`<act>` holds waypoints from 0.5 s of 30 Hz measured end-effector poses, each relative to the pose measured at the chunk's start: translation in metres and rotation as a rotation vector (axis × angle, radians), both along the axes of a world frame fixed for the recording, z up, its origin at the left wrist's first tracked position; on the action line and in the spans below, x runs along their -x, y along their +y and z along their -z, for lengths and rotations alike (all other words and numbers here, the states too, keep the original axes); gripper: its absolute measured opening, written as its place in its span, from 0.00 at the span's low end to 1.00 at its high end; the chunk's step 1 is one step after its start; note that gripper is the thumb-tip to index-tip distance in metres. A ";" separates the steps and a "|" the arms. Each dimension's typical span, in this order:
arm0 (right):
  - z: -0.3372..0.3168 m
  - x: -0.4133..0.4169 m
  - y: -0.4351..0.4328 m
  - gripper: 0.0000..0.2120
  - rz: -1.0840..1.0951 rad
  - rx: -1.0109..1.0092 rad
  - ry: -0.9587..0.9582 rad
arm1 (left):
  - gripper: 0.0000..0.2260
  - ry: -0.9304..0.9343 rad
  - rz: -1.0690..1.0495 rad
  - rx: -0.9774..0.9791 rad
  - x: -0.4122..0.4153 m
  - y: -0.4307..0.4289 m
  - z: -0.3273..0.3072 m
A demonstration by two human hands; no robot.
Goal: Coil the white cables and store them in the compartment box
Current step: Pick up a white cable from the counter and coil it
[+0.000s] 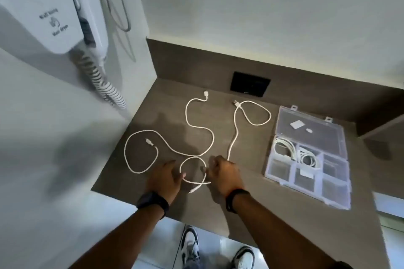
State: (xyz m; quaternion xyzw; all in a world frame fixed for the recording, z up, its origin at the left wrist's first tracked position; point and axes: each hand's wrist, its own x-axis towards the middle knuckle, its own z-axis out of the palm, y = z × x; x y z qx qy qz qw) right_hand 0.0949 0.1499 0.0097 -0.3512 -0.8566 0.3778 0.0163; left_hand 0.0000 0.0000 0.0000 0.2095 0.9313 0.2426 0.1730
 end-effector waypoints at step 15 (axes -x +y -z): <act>0.011 0.033 -0.011 0.10 -0.109 -0.148 -0.274 | 0.05 0.017 0.069 0.070 0.017 0.004 0.018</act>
